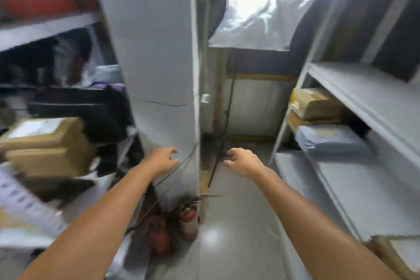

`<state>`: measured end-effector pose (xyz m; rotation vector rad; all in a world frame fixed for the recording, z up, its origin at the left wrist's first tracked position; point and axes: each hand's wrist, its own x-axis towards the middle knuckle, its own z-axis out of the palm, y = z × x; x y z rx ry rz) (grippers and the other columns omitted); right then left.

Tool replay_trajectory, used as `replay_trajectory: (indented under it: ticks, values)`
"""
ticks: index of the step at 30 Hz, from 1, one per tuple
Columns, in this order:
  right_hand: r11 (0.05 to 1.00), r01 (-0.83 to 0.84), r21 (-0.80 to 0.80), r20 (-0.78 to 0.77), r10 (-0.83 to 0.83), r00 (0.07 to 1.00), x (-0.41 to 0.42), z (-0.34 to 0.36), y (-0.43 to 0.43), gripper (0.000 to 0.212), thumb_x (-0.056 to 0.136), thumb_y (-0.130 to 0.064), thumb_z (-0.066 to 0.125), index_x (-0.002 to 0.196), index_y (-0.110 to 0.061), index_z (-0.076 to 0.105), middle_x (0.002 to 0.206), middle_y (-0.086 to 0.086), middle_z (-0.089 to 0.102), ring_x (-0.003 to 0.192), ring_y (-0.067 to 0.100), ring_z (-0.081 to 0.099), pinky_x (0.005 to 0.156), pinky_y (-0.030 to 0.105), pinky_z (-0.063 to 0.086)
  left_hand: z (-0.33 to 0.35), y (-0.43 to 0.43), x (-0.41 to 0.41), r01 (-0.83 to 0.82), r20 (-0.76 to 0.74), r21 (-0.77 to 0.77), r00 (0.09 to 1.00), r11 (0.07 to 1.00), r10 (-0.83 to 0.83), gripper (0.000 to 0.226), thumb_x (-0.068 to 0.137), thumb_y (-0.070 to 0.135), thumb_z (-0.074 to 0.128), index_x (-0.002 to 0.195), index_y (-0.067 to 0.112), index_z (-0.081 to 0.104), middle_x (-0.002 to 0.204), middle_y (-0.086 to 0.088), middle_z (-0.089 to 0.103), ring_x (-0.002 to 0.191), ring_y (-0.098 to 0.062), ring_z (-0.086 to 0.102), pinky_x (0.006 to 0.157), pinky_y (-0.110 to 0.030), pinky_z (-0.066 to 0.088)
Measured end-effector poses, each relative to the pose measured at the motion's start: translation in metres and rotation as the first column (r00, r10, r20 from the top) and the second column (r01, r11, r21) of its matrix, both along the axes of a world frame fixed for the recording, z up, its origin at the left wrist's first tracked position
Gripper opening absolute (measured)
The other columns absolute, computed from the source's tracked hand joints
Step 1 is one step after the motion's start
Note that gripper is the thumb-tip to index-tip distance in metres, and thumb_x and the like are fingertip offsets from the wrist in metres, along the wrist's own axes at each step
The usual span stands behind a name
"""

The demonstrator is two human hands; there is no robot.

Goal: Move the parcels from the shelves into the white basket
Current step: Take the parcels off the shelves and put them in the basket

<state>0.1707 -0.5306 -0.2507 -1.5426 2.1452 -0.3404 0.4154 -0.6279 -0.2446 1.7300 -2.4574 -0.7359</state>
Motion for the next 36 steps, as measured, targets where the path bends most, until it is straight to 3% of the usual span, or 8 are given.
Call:
replay_trajectory:
  ticks: [4, 8, 12, 19, 23, 27, 30, 36]
  values:
    - [0.974, 0.224, 0.022, -0.008, -0.224, 0.975, -0.071, -0.006, 0.002, 0.049, 0.090, -0.044, 0.057, 0.134, -0.022, 0.053, 0.131, 0.005, 0.060, 0.121, 0.026, 0.054, 0.099, 0.033, 0.044, -0.011, -0.049, -0.098, 0.222, -0.039, -0.008, 0.974, 0.975, -0.223, 0.042, 0.093, 0.036, 0.056, 0.132, 0.023, 0.052, 0.121, -0.004, 0.064, 0.113, -0.023, 0.057, 0.087, -0.025, 0.042]
    - [0.913, 0.407, 0.023, 0.005, -0.407, 0.914, -0.131, -0.014, 0.010, 0.047, 0.091, -0.041, 0.059, 0.132, -0.018, 0.056, 0.131, 0.008, 0.060, 0.122, 0.027, 0.054, 0.098, 0.033, 0.043, -0.022, -0.078, -0.187, 0.395, -0.019, -0.004, 0.919, 0.919, -0.395, 0.043, 0.092, 0.039, 0.055, 0.132, 0.026, 0.052, 0.125, -0.001, 0.063, 0.115, -0.022, 0.056, 0.096, -0.031, 0.044]
    - [0.825, 0.564, 0.050, 0.061, -0.566, 0.822, -0.192, -0.030, 0.019, 0.053, 0.091, -0.042, 0.057, 0.138, -0.020, 0.050, 0.136, 0.007, 0.056, 0.123, 0.027, 0.053, 0.100, 0.036, 0.043, -0.038, -0.096, -0.275, 0.501, -0.029, 0.010, 0.865, 0.865, -0.500, 0.042, 0.089, 0.041, 0.055, 0.129, 0.028, 0.054, 0.121, 0.002, 0.065, 0.111, -0.019, 0.058, 0.092, -0.029, 0.046]
    - [0.734, 0.679, 0.014, 0.086, -0.678, 0.730, -0.295, -0.069, 0.011, 0.053, 0.093, -0.040, 0.056, 0.141, -0.020, 0.046, 0.137, 0.009, 0.055, 0.123, 0.028, 0.053, 0.100, 0.037, 0.045, -0.072, -0.122, -0.417, 0.538, -0.153, 0.084, 0.839, 0.839, -0.522, 0.041, 0.090, 0.038, 0.058, 0.129, 0.023, 0.056, 0.116, -0.003, 0.066, 0.086, -0.014, 0.061, 0.068, -0.019, 0.043]
    - [0.705, 0.709, 0.006, 0.091, -0.706, 0.702, -0.340, -0.089, -0.005, 0.052, 0.093, -0.040, 0.056, 0.140, -0.020, 0.047, 0.134, 0.009, 0.057, 0.121, 0.030, 0.054, 0.096, 0.036, 0.045, -0.098, -0.140, -0.476, 0.552, -0.152, 0.110, 0.831, 0.827, -0.534, 0.041, 0.090, 0.037, 0.058, 0.129, 0.023, 0.056, 0.117, -0.003, 0.067, 0.101, -0.018, 0.062, 0.080, -0.023, 0.045]
    - [0.621, 0.782, -0.045, 0.152, -0.770, 0.620, -0.384, -0.111, -0.029, 0.050, 0.093, -0.039, 0.057, 0.138, -0.017, 0.050, 0.137, 0.010, 0.056, 0.124, 0.030, 0.052, 0.098, 0.035, 0.043, -0.130, -0.160, -0.528, 0.534, -0.214, 0.122, 0.837, 0.837, -0.503, 0.035, 0.091, 0.036, 0.058, 0.124, 0.024, 0.059, 0.113, -0.004, 0.069, 0.099, -0.020, 0.064, 0.089, -0.034, 0.053]
    - [0.510, 0.852, -0.117, 0.224, -0.823, 0.523, -0.417, -0.135, -0.051, 0.049, 0.094, -0.036, 0.058, 0.138, -0.016, 0.050, 0.141, 0.007, 0.053, 0.127, 0.028, 0.049, 0.099, 0.033, 0.041, -0.159, -0.178, -0.571, 0.517, -0.302, 0.121, 0.833, 0.848, -0.464, 0.043, 0.091, 0.038, 0.059, 0.130, 0.021, 0.054, 0.118, -0.007, 0.066, 0.102, -0.024, 0.064, 0.091, -0.042, 0.053]
    - [0.257, 0.956, -0.145, 0.418, -0.859, 0.294, -0.468, -0.197, -0.097, 0.061, 0.092, -0.036, 0.062, 0.144, -0.010, 0.040, 0.145, 0.012, 0.046, 0.133, 0.029, 0.043, 0.104, 0.032, 0.036, -0.220, -0.201, -0.646, 0.535, -0.463, 0.210, 0.792, 0.819, -0.399, 0.058, 0.089, 0.046, 0.061, 0.137, 0.018, 0.044, 0.130, -0.009, 0.057, 0.115, -0.026, 0.056, 0.098, -0.040, 0.047]
